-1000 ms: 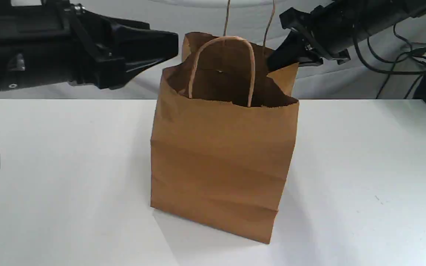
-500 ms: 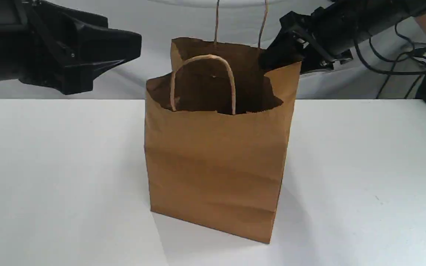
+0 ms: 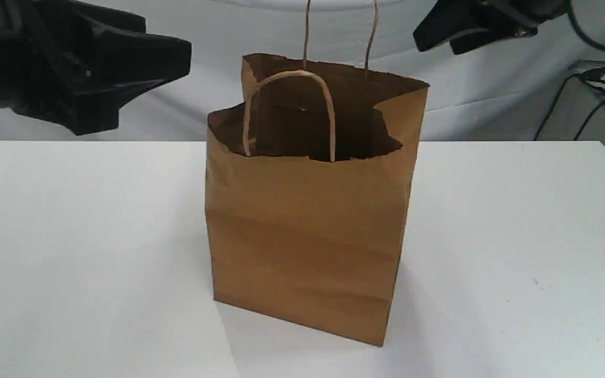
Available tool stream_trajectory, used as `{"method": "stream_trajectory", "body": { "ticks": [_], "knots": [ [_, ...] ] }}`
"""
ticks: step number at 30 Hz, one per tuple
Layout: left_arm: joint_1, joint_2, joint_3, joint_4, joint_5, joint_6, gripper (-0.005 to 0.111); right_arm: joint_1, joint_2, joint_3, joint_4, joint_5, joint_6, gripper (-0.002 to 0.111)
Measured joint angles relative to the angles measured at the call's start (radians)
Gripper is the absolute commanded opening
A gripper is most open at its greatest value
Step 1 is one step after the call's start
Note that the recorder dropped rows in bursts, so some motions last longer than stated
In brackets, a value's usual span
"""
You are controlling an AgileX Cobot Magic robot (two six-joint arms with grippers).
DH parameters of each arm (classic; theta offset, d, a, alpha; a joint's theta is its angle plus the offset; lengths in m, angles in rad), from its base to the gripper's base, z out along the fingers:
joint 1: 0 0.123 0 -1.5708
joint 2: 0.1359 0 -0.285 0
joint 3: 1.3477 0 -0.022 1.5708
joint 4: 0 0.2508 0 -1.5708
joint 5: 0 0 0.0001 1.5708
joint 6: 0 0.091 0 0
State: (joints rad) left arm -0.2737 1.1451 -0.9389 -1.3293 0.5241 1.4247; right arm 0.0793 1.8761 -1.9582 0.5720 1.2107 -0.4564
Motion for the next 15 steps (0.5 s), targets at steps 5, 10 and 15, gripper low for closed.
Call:
{"method": "stream_trajectory", "body": {
  "ticks": [5, 10, 15],
  "knots": [
    [0.000, -0.057, 0.000, 0.052, -0.002, 0.000, 0.018, 0.000, -0.102, 0.000, -0.027, 0.004, 0.014, 0.008],
    [0.000, -0.113, 0.000, 0.076, -0.002, 0.000, 0.000, 0.000, -0.237, 0.000, -0.033, 0.006, 0.014, 0.000],
    [0.000, -0.156, 0.000, 0.079, -0.002, 0.000, 0.000, 0.000, -0.403, 0.007, -0.075, -0.020, -0.001, 0.000]
  ]
}}
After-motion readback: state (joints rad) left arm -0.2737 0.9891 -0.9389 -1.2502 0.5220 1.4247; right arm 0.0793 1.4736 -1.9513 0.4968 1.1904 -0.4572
